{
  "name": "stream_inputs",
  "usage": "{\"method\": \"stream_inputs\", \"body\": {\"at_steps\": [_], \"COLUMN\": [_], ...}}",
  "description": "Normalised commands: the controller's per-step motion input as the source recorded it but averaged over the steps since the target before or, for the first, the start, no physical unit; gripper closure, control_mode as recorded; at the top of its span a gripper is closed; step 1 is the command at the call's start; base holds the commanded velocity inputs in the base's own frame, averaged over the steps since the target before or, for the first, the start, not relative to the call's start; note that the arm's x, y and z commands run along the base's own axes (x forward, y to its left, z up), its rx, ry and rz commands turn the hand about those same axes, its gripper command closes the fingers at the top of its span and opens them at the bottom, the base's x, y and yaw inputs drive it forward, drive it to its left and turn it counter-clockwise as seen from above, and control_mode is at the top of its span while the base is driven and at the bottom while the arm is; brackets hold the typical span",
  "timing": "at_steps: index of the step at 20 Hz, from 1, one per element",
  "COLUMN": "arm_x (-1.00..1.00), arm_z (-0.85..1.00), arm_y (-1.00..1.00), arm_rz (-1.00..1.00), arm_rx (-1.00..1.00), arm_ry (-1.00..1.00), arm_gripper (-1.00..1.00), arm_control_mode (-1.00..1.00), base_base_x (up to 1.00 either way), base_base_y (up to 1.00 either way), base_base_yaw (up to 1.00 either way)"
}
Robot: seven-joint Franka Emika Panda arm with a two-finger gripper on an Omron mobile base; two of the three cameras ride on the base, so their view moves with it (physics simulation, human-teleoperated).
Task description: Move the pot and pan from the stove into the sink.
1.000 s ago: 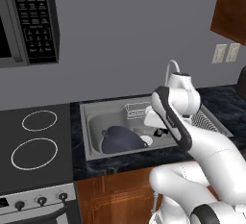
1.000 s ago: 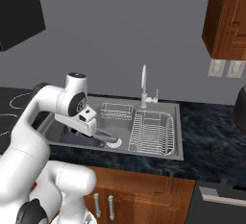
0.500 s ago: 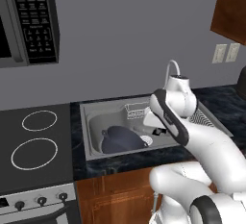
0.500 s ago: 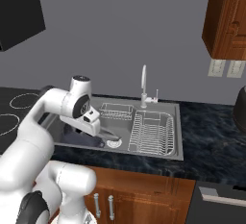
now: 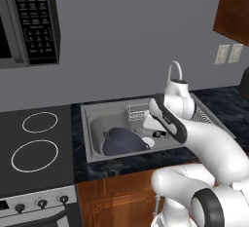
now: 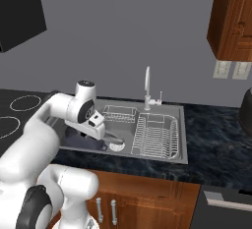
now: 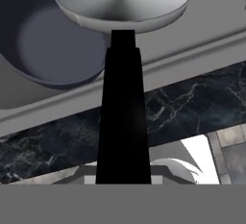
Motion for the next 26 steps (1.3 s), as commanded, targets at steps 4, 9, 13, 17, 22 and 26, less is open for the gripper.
{"method": "stream_inputs", "body": {"at_steps": [4, 9, 13, 17, 22, 26], "arm_x": [0.21, 0.19, 0.10, 0.13, 0.16, 0.14], "arm_z": [-0.17, -0.22, -0.27, -0.22, -0.21, -0.22], "arm_y": [-0.01, 0.00, 0.00, 0.00, 0.00, 0.00], "arm_rz": [0.00, 0.00, 0.00, 0.00, 0.00, 0.00], "arm_rx": [0.00, 0.00, 0.00, 0.00, 0.00, 0.00], "arm_ry": [-0.01, 0.00, 0.00, 0.00, -0.01, -0.02], "arm_gripper": [1.00, 1.00, 1.00, 1.00, 1.00, 1.00], "arm_control_mode": [-1.00, -1.00, -1.00, -1.00, -1.00, -1.00], "base_base_x": [0.00, 0.00, 0.00, 0.00, 0.00, 0.00], "base_base_y": [0.00, 0.00, 0.00, 0.00, 0.00, 0.00], "base_base_yaw": [0.00, 0.00, 0.00, 0.00, 0.00, 0.00]}}
